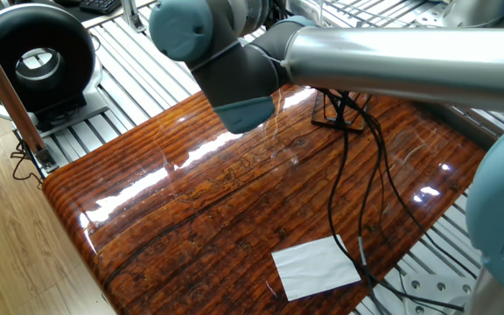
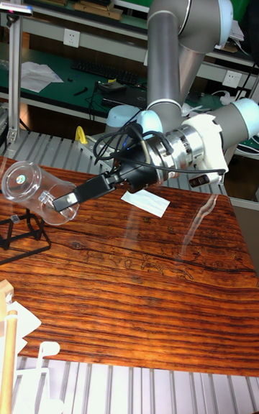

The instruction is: Put the cup on the cup rack

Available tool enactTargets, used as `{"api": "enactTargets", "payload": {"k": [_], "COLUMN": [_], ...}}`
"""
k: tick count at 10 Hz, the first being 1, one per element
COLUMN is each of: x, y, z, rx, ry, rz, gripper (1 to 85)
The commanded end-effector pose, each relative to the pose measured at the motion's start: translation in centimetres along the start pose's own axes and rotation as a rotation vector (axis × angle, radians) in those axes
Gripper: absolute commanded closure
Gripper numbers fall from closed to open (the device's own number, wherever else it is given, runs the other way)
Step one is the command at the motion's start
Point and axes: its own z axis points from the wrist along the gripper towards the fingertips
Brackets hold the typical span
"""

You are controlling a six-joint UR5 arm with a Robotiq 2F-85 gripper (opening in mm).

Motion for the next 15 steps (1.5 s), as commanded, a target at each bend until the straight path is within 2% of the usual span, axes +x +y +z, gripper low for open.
{"api": "enactTargets", "payload": {"k": [1, 5, 7, 10, 13, 15], "x": [0.0, 0.3, 0.6, 0.6, 0.4, 0.2], "y": [0.4, 0.8, 1.9, 2.0, 1.4, 1.4], "z": [0.4, -0.1, -0.2, 0.0, -0.1, -0.1], "rx": [-0.005, -0.015, -0.030, -0.023, 0.002, -0.001], "ry": [-0.012, 0.003, -0.002, -0.005, -0.009, -0.017], "rz": [0.008, 0.007, 0.017, 0.020, 0.033, 0.025], "gripper": [84.7, 84.7, 84.7, 84.7, 84.7, 84.7]}}
